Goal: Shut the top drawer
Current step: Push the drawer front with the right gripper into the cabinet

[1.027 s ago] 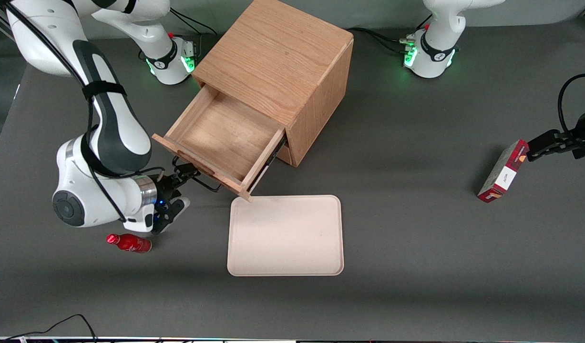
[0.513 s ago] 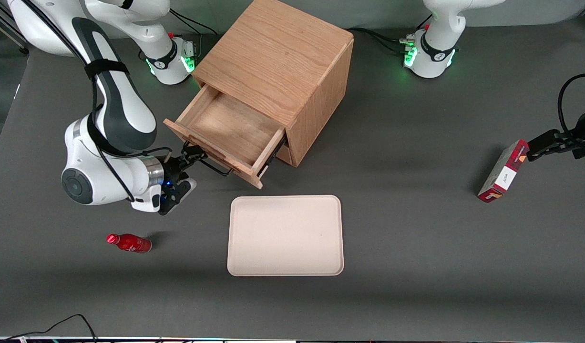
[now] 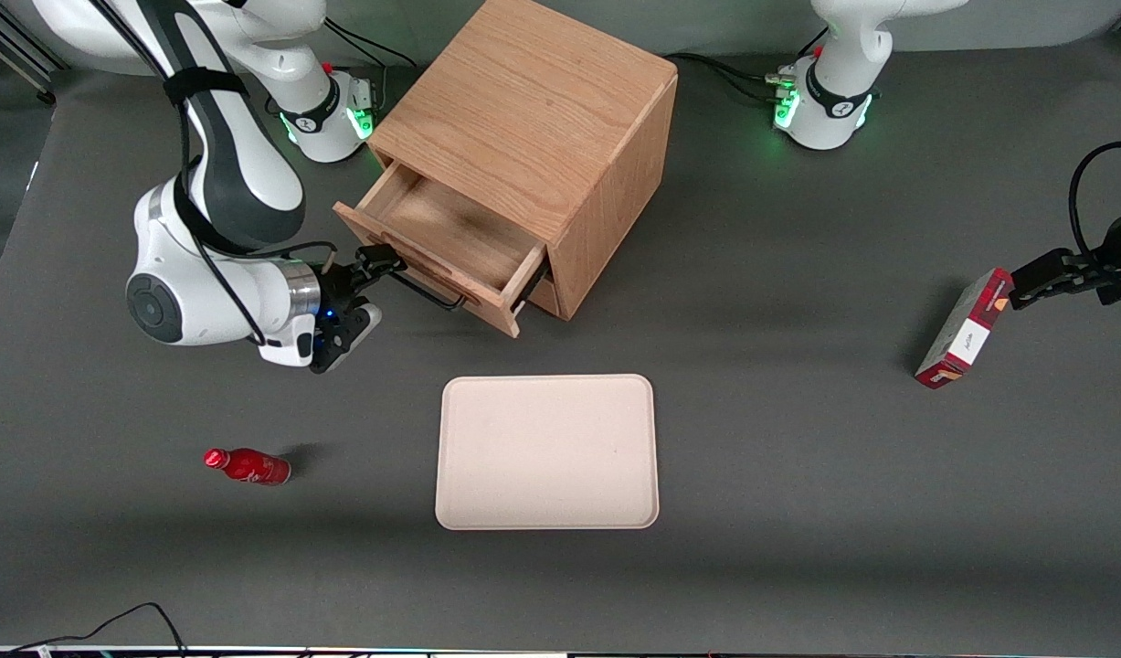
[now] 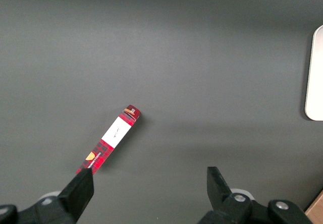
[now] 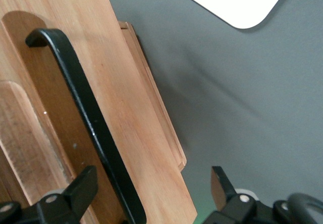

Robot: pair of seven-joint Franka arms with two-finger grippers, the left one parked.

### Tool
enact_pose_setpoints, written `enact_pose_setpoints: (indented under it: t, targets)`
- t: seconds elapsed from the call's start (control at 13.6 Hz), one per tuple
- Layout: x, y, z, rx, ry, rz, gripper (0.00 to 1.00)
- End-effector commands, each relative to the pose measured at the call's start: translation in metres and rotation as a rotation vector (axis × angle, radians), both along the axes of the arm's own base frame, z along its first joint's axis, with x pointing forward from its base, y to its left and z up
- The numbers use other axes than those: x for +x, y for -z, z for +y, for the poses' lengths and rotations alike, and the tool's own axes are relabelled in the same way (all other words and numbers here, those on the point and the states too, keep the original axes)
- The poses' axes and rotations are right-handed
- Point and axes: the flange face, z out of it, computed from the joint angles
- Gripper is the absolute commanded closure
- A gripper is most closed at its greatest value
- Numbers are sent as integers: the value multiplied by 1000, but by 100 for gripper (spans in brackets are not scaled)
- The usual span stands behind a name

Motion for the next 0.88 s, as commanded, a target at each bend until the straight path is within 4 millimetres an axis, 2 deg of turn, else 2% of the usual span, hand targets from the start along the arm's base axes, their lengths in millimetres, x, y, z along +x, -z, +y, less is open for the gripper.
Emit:
enact_pose_setpoints:
  t: [0.0,0.29,0.44,0.59,0.81]
  targets:
    - [-29,-4,5,17,42,4,0]
    - [-51,-1,21,8,73,4,0]
    - [-60,-4,40,-9,81,0,0]
    - [-62,-4,43,-14,89,4,0]
    - [-75,-1,48,0,106,8,0]
